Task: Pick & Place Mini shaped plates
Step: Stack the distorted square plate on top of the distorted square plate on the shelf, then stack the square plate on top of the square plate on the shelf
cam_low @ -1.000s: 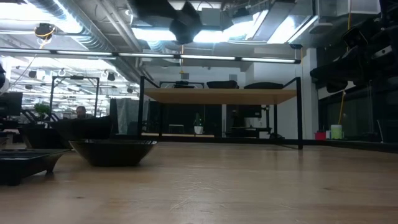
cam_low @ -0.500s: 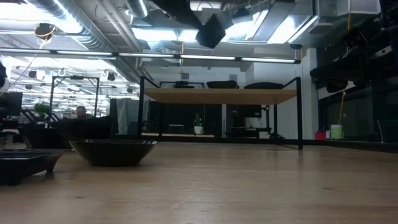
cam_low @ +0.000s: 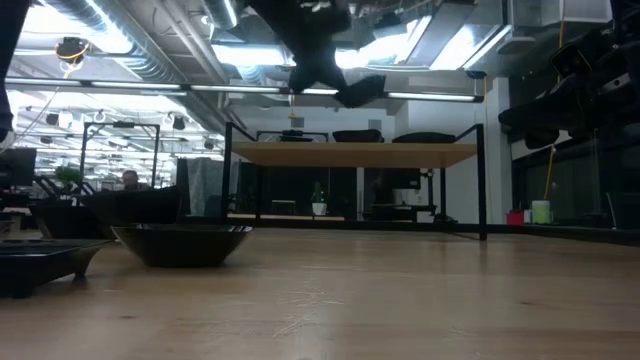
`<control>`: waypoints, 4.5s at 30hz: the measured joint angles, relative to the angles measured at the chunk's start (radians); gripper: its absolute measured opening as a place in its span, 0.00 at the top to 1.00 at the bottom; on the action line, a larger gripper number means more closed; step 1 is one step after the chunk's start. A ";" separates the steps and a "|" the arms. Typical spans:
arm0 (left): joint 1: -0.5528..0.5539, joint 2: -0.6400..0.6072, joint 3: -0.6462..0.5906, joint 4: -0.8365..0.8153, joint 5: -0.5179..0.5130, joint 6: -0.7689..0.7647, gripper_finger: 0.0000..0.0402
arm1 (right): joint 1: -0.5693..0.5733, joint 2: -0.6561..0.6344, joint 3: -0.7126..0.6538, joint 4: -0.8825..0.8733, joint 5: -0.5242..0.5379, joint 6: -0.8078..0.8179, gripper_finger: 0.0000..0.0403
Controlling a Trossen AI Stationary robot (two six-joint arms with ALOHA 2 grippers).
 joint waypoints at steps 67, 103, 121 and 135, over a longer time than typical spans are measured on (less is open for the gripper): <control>-0.076 0.034 0.000 -0.176 -0.162 -0.309 0.76 | 0.000 0.000 0.000 0.000 0.000 0.000 0.92; -0.336 -0.304 -0.287 -0.852 -0.328 -1.187 0.79 | 0.000 0.000 0.000 0.000 0.000 0.000 0.92; -0.310 -0.347 -0.554 -0.857 -0.206 -1.382 0.79 | 0.000 0.000 0.000 0.000 0.000 0.000 0.92; -0.180 -0.651 -0.780 -0.557 -0.152 -1.468 0.82 | 0.000 0.000 0.000 0.000 0.000 0.000 0.92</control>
